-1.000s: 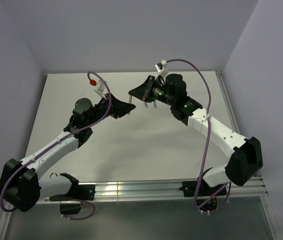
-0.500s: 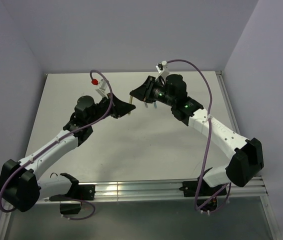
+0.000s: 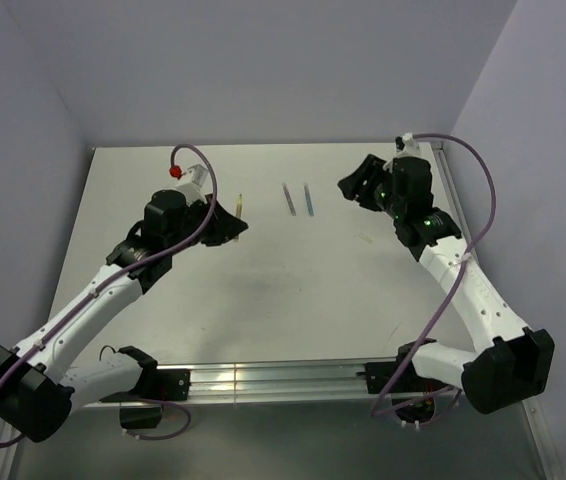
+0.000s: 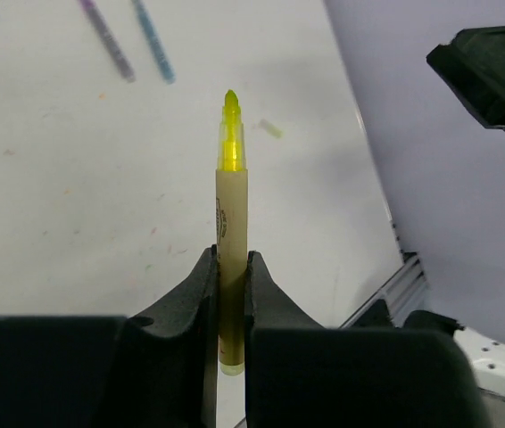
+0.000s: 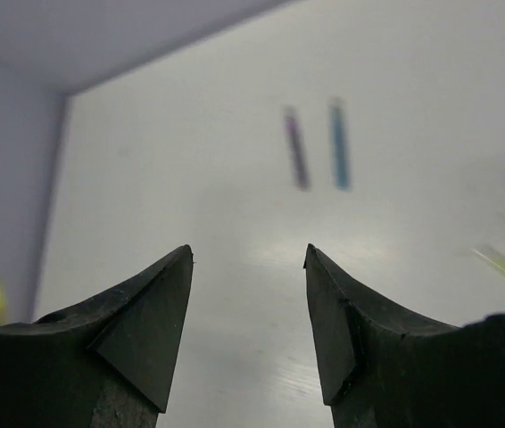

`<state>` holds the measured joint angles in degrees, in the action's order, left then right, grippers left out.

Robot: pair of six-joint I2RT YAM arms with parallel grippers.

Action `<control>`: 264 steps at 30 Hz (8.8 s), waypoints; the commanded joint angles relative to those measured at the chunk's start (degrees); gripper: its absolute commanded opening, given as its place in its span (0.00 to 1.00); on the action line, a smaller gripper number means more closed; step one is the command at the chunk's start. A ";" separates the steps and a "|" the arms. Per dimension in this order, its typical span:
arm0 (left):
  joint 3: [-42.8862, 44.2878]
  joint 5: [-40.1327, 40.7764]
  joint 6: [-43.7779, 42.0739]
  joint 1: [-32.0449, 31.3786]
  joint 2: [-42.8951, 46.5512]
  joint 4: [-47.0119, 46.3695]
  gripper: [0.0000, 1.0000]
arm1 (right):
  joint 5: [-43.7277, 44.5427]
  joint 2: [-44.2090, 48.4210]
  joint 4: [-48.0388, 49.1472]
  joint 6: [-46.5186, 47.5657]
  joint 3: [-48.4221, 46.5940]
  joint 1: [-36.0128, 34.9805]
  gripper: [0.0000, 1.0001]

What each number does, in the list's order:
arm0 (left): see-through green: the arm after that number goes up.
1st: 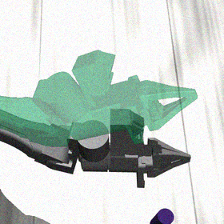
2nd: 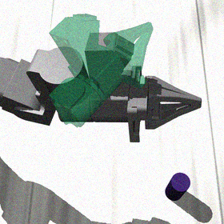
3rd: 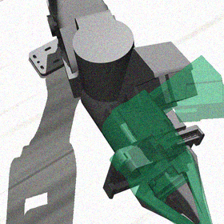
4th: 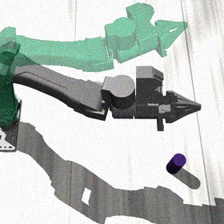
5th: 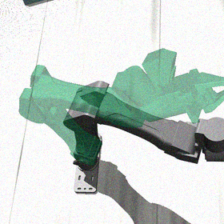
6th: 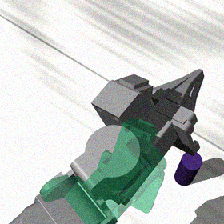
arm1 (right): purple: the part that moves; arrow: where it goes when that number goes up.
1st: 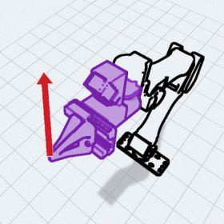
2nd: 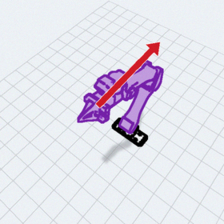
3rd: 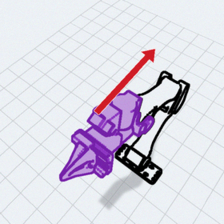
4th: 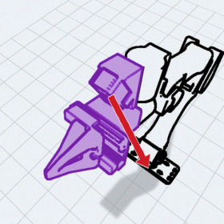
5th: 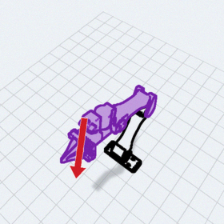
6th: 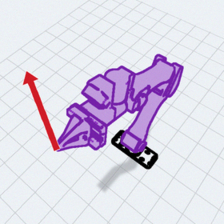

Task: Insert the pens into the pen caps

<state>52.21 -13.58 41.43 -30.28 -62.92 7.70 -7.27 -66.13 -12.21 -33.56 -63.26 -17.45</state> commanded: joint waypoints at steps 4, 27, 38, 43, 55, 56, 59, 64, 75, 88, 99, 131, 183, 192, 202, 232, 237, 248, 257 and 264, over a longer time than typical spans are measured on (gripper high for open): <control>-0.17 6.46 -8.55 1.10 7.54 10.84 0.00 | 9.81 -4.26 -8.97 4.82 8.77 6.11 0.59; -5.27 4.09 -12.25 4.53 10.71 11.37 0.00 | 23.44 -28.96 -13.10 17.12 -2.38 6.29 0.53; -5.36 3.48 -12.34 4.44 9.74 11.28 0.00 | 20.63 -33.62 -15.13 22.31 -4.41 5.94 0.50; -5.36 3.30 -12.34 4.27 9.39 11.19 0.00 | 20.54 -35.03 -15.13 22.84 -4.76 5.41 0.50; -5.45 3.13 -12.43 4.27 9.13 11.02 0.00 | 21.16 -39.25 -16.62 23.45 -9.24 4.53 0.50; -5.45 3.13 -12.43 4.27 9.04 11.02 0.00 | 21.07 -39.60 -16.88 23.45 -9.51 4.53 0.50; -5.45 3.04 -12.51 4.27 9.04 11.02 0.00 | 21.07 -40.04 -17.24 23.72 -9.95 4.44 0.50; -5.53 3.04 -12.51 4.27 8.95 10.93 0.00 | 21.24 -39.69 -17.32 24.16 -9.16 4.53 0.50; -5.53 2.60 -12.43 4.27 8.51 10.84 0.00 | 19.40 -40.57 -17.32 24.42 -8.72 4.45 0.49; -5.53 2.42 -12.34 4.27 8.25 10.58 0.00 | 18.43 -41.80 -17.68 24.42 -8.81 4.53 0.48; -5.54 2.16 -12.25 4.27 7.90 10.40 0.00 | 17.99 -42.51 -17.94 23.81 -9.07 4.53 0.44; -5.80 0.58 -12.34 4.62 7.81 9.96 0.00 | 9.90 -44.61 -18.82 16.68 -10.30 4.62 0.24; 4.05 -2.50 -8.29 -10.59 -5.56 -18.78 0.00 | -15.06 -5.50 32.77 -16.71 0.95 -8.29 0.00; 3.69 -1.44 -9.79 -10.50 -3.44 -17.64 0.00 | -11.81 -4.45 32.51 -14.87 1.74 -9.35 0.00; 3.61 -1.18 -10.23 -10.50 -3.71 -17.02 0.00 | -12.59 -3.83 31.98 -14.69 1.39 -9.35 0.00; 3.52 -1.18 -10.23 -10.50 -3.53 -16.67 0.00 | -13.39 -4.18 31.46 -14.43 0.69 -11.64 0.00; 3.34 -0.92 -10.49 -10.50 -3.35 -16.58 0.00 | -13.04 -4.01 31.19 -13.90 0.77 -11.90 0.00; 3.17 -0.13 -10.76 -10.50 -2.83 -16.41 0.00 | -12.16 -3.48 30.58 -12.93 1.21 -12.25 0.00; 3.25 0.49 -11.20 -10.41 -2.30 -16.06 0.00 | -11.98 -3.57 30.14 -12.32 1.30 -12.69 0.00; 3.34 0.58 -11.46 -10.41 -2.04 -15.97 0.00 | -11.89 -4.18 29.87 -12.05 1.21 -13.57 0.00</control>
<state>55.51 -13.56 31.18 -40.53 -66.46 -6.87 -19.64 -71.48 16.67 -46.65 -60.69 -30.30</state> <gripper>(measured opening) 0.132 0.215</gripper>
